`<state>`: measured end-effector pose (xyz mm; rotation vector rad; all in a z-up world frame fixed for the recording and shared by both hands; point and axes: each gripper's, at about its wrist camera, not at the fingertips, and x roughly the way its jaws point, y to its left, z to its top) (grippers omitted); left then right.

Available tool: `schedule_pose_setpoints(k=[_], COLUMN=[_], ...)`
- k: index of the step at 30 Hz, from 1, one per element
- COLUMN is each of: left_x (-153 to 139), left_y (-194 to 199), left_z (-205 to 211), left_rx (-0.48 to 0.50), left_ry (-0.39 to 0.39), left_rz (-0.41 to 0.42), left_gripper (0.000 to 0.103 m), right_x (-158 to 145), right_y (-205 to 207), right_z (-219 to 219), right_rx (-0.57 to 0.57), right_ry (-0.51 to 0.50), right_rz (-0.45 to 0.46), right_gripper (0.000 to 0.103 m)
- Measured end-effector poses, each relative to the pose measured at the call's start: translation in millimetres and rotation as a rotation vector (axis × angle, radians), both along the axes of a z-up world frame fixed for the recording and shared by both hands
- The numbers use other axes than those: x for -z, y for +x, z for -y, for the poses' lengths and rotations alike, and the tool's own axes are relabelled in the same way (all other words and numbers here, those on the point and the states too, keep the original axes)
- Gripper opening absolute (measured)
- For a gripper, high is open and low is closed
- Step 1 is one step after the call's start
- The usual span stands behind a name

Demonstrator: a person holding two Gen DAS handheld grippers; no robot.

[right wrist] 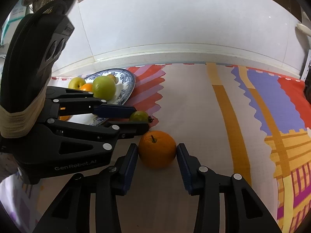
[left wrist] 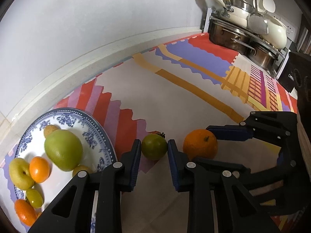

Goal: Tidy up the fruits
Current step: 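Grasp the small green fruit with the left gripper while the right gripper grasps a mandarin, then carry the green fruit with the left gripper while the right gripper carries the mandarin over the plate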

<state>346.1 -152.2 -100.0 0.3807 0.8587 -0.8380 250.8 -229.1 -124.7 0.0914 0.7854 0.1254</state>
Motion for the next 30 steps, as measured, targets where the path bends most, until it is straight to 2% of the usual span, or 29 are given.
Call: schedule_pose_setpoints(k=[17, 30], left_x=[-42, -68], left_y=[-38, -63], left_z=[-44, -88], left_rx=[-0.127, -0.278], left_ry=[-0.081, -0.145], left_rz=[0.08, 0.134], left_gripper=[0.028, 0.028], right_x=[-27, -59], right_y=[-21, -34], right_z=[-9, -32], right_rx=[-0.023, -0.089], right_ry=[0.002, -0.021], right_rz=[0.063, 0.13], right_gripper=[0.042, 0.042])
